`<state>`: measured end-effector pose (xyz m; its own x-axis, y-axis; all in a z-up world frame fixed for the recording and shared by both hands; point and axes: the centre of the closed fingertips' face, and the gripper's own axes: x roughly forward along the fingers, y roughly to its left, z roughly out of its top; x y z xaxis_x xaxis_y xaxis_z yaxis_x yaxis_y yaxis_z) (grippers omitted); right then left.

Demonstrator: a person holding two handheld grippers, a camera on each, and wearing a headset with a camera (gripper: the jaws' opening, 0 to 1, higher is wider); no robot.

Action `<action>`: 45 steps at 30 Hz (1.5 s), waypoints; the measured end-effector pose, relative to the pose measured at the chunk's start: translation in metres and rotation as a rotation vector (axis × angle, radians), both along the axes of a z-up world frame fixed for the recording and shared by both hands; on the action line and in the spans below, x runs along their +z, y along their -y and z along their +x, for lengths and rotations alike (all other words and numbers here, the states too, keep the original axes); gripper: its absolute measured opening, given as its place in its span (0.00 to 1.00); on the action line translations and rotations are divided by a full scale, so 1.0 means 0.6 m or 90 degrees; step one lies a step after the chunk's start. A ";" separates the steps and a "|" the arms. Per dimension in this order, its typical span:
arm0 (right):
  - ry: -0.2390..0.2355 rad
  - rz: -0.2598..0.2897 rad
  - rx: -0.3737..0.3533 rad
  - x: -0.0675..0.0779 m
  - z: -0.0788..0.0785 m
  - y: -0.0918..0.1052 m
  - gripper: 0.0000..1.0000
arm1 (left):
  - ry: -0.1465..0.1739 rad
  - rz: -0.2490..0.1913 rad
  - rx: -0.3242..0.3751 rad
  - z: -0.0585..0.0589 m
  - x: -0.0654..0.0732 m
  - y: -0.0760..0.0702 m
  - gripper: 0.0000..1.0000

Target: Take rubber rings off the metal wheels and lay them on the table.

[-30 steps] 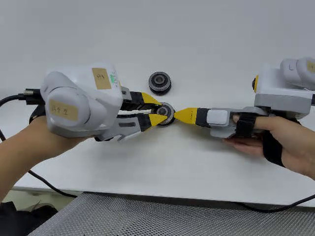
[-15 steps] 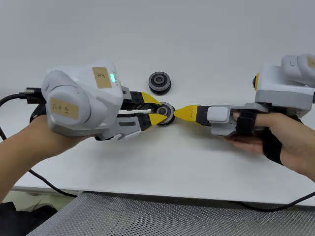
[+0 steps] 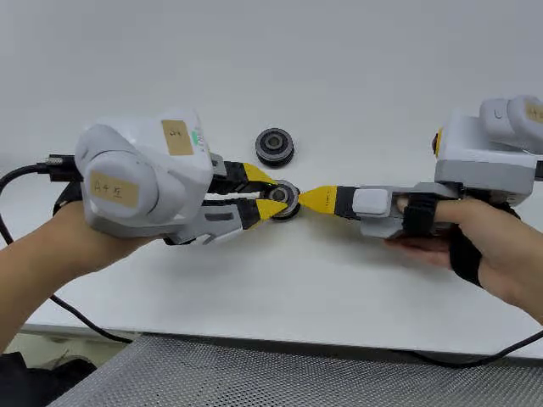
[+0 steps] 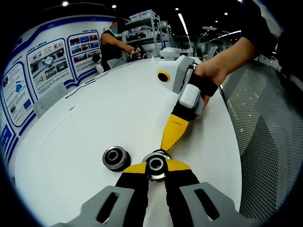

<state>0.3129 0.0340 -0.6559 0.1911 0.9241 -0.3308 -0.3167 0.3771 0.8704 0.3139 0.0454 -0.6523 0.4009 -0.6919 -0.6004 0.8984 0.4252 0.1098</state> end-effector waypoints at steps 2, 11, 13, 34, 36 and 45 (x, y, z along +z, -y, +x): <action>0.001 -0.001 0.000 0.000 0.000 0.000 0.00 | 0.000 0.000 -0.001 0.000 0.000 0.000 0.12; 0.006 -0.009 0.009 0.001 0.000 -0.005 0.00 | -0.003 -0.002 0.000 0.001 0.000 -0.001 0.13; 0.002 -0.007 0.010 0.001 -0.001 -0.006 0.00 | -0.005 -0.003 0.002 0.001 0.000 -0.002 0.13; 0.043 -0.028 0.032 0.007 -0.001 -0.016 0.00 | -0.006 0.001 0.004 0.004 -0.002 -0.005 0.12; 0.044 -0.028 0.032 0.007 -0.001 -0.017 0.00 | -0.007 0.001 0.004 0.004 -0.002 -0.005 0.12; 0.060 -0.029 0.040 0.012 -0.001 -0.023 0.00 | -0.009 0.000 0.006 0.004 -0.001 -0.005 0.13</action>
<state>0.3120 0.0477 -0.6484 0.1662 0.9194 -0.3564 -0.4204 0.3930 0.8178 0.3162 0.0483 -0.6532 0.3994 -0.6883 -0.6056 0.8956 0.4339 0.0975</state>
